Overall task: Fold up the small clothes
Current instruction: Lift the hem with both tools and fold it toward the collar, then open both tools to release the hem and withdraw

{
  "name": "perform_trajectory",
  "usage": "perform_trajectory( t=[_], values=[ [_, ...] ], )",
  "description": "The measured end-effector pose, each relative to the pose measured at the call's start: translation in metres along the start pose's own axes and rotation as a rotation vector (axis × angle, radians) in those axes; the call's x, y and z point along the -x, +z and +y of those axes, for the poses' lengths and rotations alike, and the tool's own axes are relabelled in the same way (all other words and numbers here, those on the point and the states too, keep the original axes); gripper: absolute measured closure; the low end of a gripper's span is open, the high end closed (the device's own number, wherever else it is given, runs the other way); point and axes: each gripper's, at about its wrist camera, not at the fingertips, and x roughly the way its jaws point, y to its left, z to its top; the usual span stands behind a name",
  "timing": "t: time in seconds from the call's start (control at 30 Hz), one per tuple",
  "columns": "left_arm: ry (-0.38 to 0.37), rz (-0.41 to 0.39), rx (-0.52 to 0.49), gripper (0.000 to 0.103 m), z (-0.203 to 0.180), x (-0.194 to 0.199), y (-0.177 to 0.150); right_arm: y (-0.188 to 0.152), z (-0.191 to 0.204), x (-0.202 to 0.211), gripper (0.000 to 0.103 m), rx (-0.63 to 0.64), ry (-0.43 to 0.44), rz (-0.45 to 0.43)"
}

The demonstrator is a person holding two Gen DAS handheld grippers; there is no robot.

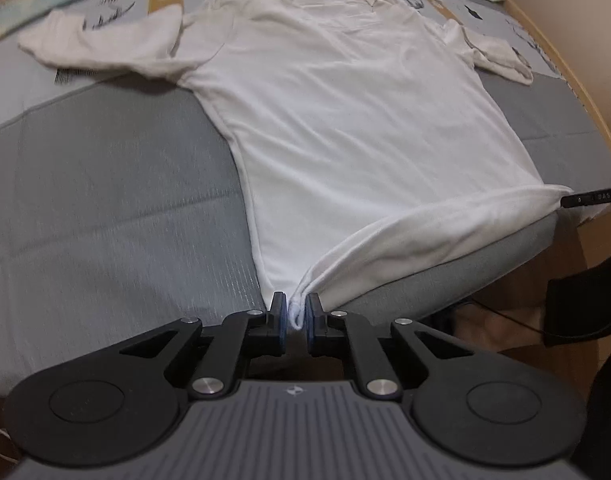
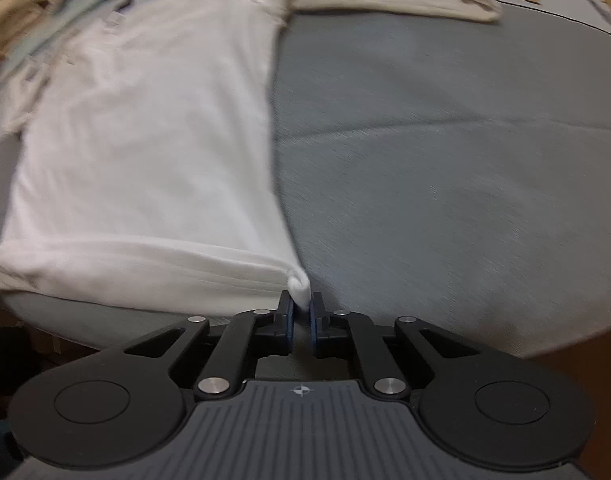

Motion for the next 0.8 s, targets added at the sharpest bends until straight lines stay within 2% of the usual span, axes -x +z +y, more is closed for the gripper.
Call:
perform_trajectory(
  t=[0.1,0.13,0.27,0.33,0.47,0.57,0.63,0.73,0.8],
  values=[
    [-0.035,-0.056,0.064,0.089,0.007,0.009,0.010,0.003,-0.007,0.015,0.091,-0.054,-0.102,-0.080],
    [-0.040,-0.073,0.078,0.089,0.008,0.009,0.014,0.005,-0.009,0.024,0.086,-0.074,-0.108,-0.129],
    [-0.030,-0.082,0.127,0.089,0.006,-0.002,0.032,0.016,-0.004,0.044,0.084,-0.103,-0.003,-0.267],
    [-0.028,-0.067,0.153,0.089,0.002,-0.015,0.042,0.021,0.007,0.037,0.084,-0.067,0.041,-0.275],
    [-0.025,0.002,0.164,0.089,-0.006,-0.051,0.055,0.031,0.040,0.009,0.084,0.042,0.075,-0.219],
    [-0.004,0.068,0.125,0.089,-0.016,-0.075,0.054,0.034,0.066,-0.012,0.084,0.119,0.054,-0.171],
    [-0.025,0.097,0.093,0.089,-0.018,-0.079,0.047,0.033,0.074,-0.023,0.080,0.174,0.041,-0.120],
    [-0.079,0.138,0.070,0.089,-0.015,-0.070,0.031,0.022,0.074,-0.033,0.079,0.207,0.043,0.027],
    [-0.107,0.149,0.034,0.089,-0.016,-0.063,0.019,0.016,0.072,-0.025,0.079,0.209,0.064,0.058]
  ],
)
